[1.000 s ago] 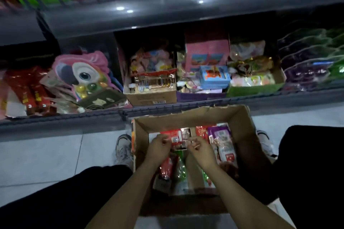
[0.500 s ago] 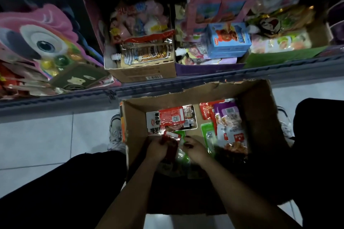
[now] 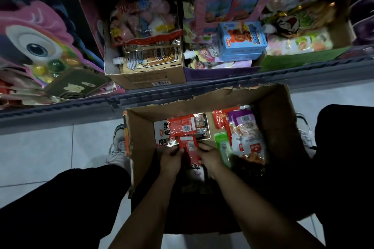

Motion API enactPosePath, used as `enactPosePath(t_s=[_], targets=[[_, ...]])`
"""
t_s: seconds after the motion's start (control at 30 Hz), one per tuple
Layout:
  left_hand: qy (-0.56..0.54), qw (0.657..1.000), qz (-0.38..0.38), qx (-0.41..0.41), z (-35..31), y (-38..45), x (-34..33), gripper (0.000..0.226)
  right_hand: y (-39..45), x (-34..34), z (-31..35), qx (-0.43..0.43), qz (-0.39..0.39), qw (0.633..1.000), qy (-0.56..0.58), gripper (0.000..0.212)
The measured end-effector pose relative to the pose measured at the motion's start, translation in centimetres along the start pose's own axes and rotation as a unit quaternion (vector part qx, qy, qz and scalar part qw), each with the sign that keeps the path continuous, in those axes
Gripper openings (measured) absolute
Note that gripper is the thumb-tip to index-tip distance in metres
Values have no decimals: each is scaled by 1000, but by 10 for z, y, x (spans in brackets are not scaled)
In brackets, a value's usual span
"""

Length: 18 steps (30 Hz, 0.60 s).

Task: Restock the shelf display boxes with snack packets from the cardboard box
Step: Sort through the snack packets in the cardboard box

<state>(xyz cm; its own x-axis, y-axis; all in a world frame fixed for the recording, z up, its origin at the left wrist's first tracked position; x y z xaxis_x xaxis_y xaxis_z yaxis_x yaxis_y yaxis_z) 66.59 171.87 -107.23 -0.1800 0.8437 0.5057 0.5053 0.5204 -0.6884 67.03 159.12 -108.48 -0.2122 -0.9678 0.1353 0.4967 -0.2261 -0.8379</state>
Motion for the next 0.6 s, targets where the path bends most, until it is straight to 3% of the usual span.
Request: enactPosePath(t_s=[0.17,0.37,0.53,0.6], targets=[[-98,994,18,34,-30,-20,0,7,-16,22,36,48,-53,997,9,33],[-143,989,34,5,-74,-52,10,11,-49,48,76,71,-47,994,73,29],[-149,984,87,-40,-112,-93,23,28,-92,74,116,103,-28,987,120,18],[-155,980,106,-60,-132,-112,32,27,-109,85,134,124,-17,983,132,26]])
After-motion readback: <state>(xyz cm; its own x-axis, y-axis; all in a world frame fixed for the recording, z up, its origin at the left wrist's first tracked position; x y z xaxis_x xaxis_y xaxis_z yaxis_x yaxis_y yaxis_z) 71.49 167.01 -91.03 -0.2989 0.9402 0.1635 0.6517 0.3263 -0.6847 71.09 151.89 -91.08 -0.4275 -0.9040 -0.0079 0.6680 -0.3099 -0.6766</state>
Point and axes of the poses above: each hand's wrist, its own y-axis towards the middle knuckle, its own x-axis out of the back of the hand, z = x × y, the point moved 3 cm from there along y, towards the middle knuckle, and after that the axes turned 12 degrees about -z, right-handed, at the moved point
